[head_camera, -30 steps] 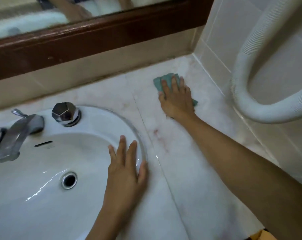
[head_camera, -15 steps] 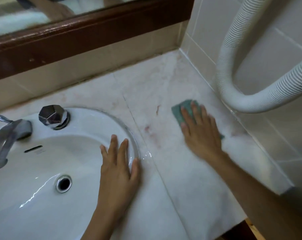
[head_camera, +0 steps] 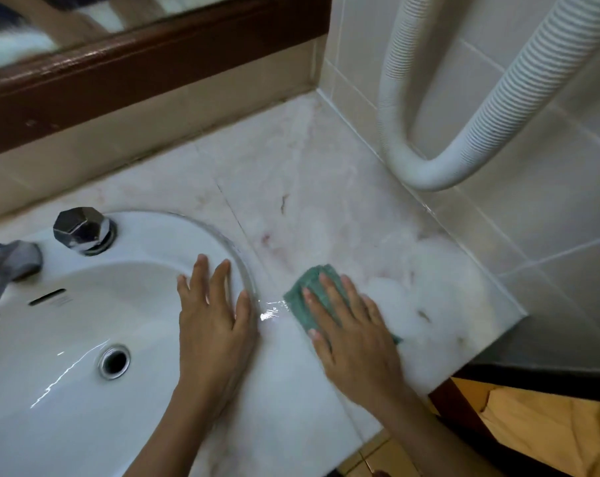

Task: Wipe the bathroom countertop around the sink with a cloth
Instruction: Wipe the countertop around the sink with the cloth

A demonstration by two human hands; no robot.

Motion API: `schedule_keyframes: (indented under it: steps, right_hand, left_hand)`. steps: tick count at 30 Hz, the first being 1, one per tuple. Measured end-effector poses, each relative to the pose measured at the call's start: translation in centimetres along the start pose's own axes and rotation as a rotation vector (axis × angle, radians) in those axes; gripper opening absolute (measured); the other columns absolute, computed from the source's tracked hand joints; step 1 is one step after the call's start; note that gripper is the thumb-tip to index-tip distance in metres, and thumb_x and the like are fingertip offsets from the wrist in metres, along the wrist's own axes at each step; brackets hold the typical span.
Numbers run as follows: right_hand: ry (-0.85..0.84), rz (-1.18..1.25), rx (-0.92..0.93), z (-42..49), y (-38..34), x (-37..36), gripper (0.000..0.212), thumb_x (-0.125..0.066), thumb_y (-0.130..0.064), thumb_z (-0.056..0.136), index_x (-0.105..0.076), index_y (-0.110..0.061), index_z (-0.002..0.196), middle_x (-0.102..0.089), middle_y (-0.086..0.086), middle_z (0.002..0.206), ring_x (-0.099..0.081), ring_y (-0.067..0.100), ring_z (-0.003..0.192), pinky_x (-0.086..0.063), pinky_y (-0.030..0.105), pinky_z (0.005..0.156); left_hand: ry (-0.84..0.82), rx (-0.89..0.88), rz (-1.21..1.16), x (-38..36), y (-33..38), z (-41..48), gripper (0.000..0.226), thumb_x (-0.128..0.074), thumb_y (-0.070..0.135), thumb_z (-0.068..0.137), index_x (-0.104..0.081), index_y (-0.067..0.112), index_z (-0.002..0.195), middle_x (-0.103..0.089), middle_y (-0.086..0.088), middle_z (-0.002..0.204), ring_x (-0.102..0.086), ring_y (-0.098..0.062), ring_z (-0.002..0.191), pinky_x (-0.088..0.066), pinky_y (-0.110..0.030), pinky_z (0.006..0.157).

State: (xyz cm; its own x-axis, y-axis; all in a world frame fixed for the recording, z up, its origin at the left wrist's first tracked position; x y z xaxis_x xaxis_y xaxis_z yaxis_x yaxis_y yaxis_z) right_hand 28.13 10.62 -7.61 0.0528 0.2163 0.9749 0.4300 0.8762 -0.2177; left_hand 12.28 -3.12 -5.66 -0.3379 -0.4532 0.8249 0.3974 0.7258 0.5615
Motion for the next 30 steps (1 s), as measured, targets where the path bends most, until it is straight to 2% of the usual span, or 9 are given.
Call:
schedule_keyframes:
  steps: [5,9,12,15,17,19,22,25,30]
  right_hand:
    - [0.026,-0.085,-0.340,6.5,10.2,2.2,0.059,-0.017,-0.046,0.097,-0.023,-0.026,0.152,-0.020,0.006,0.160,-0.019,0.030,0.145,-0.027,0.047,0.112]
    - [0.025,-0.045,-0.462,14.8,9.2,2.2,0.057,-0.019,-0.041,0.100,-0.009,-0.027,0.154,-0.006,0.007,0.163,-0.005,0.032,0.148,-0.015,0.047,0.115]
    - [0.045,0.016,-0.336,15.0,2.4,0.1,0.058,-0.024,-0.039,0.098,-0.015,-0.025,0.153,-0.010,0.007,0.162,-0.006,0.033,0.148,-0.019,0.049,0.114]
    - [0.028,0.080,-0.129,7.2,-4.7,-1.3,0.058,-0.026,-0.041,0.097,-0.022,-0.024,0.153,-0.013,0.007,0.162,-0.007,0.032,0.148,-0.021,0.047,0.114]
    - [-0.031,0.080,-0.005,0.4,-5.8,-1.1,0.058,-0.027,-0.042,0.098,-0.018,-0.027,0.153,-0.009,0.003,0.163,-0.002,0.028,0.149,-0.018,0.044,0.115]
    - [-0.067,0.034,0.035,-4.0,-2.9,-0.5,0.058,-0.025,-0.045,0.099,-0.012,-0.031,0.154,-0.006,0.000,0.163,-0.001,0.025,0.149,-0.021,0.043,0.115]
    - [-0.034,-0.075,-0.160,-3.8,5.1,0.8,0.058,-0.015,-0.048,0.098,-0.008,-0.032,0.153,-0.007,0.002,0.162,-0.009,0.027,0.148,-0.028,0.047,0.113]
    - [-0.007,-0.081,-0.383,1.2,10.4,2.0,0.059,-0.009,-0.048,0.098,-0.008,-0.029,0.154,-0.006,0.004,0.162,-0.008,0.028,0.148,-0.024,0.046,0.114]
    - [0.033,0.001,-0.566,8.1,7.3,1.1,0.060,-0.009,-0.044,0.097,-0.007,-0.026,0.154,-0.002,0.008,0.163,-0.001,0.034,0.148,-0.013,0.047,0.116]
  left_hand:
    - [0.016,-0.011,0.026,-0.1,0.1,0.2,0.060,-0.035,0.048,0.090,-0.034,0.025,0.145,-0.013,0.002,0.160,-0.009,-0.030,0.147,-0.023,-0.046,0.114]
    - [0.027,-0.012,0.042,-0.2,0.0,0.3,0.060,-0.036,0.047,0.090,-0.035,0.023,0.145,-0.015,0.000,0.160,-0.010,-0.031,0.146,-0.022,-0.045,0.114]
    - [0.042,-0.039,0.034,-0.2,-0.3,0.5,0.058,-0.035,0.047,0.092,-0.037,0.023,0.144,-0.017,-0.001,0.159,-0.012,-0.030,0.145,-0.020,-0.044,0.116]
    - [0.049,-0.036,-0.007,-0.1,-0.4,0.2,0.054,-0.029,0.047,0.096,-0.037,0.024,0.144,-0.017,-0.002,0.159,-0.011,-0.029,0.146,-0.018,-0.046,0.118]
    - [0.051,-0.052,-0.034,0.1,-0.4,0.1,0.054,-0.027,0.048,0.097,-0.038,0.024,0.144,-0.018,-0.003,0.160,-0.011,-0.028,0.147,-0.018,-0.047,0.118]
    - [0.051,-0.063,-0.048,0.2,-0.5,0.1,0.053,-0.028,0.047,0.098,-0.038,0.024,0.144,-0.017,-0.003,0.160,-0.011,-0.028,0.147,-0.016,-0.046,0.118]
    - [0.047,-0.059,-0.055,-0.1,-0.7,0.1,0.052,-0.031,0.047,0.097,-0.037,0.025,0.144,-0.016,0.000,0.160,-0.010,-0.026,0.148,-0.019,-0.048,0.118]
    - [0.057,-0.049,-0.049,-0.2,-0.6,0.3,0.053,-0.033,0.046,0.095,-0.038,0.026,0.143,-0.016,0.001,0.159,-0.011,-0.025,0.147,-0.021,-0.046,0.117]
    - [0.075,-0.040,-0.037,-0.3,-0.6,0.4,0.049,-0.038,0.041,0.096,-0.038,0.025,0.143,-0.017,0.002,0.159,-0.011,-0.023,0.147,-0.023,-0.041,0.114]
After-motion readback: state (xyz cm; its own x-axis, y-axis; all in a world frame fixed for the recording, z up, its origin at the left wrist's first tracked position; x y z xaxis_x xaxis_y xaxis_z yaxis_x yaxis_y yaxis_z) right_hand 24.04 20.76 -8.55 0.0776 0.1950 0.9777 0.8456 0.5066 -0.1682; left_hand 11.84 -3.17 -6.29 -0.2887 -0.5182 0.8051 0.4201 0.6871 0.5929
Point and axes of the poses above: each hand's wrist, its own z-axis towards the middle knuckle, its own x-axis out of the back of the hand, y = z × x, the point moved 3 cm from there along z, towards the middle knuckle
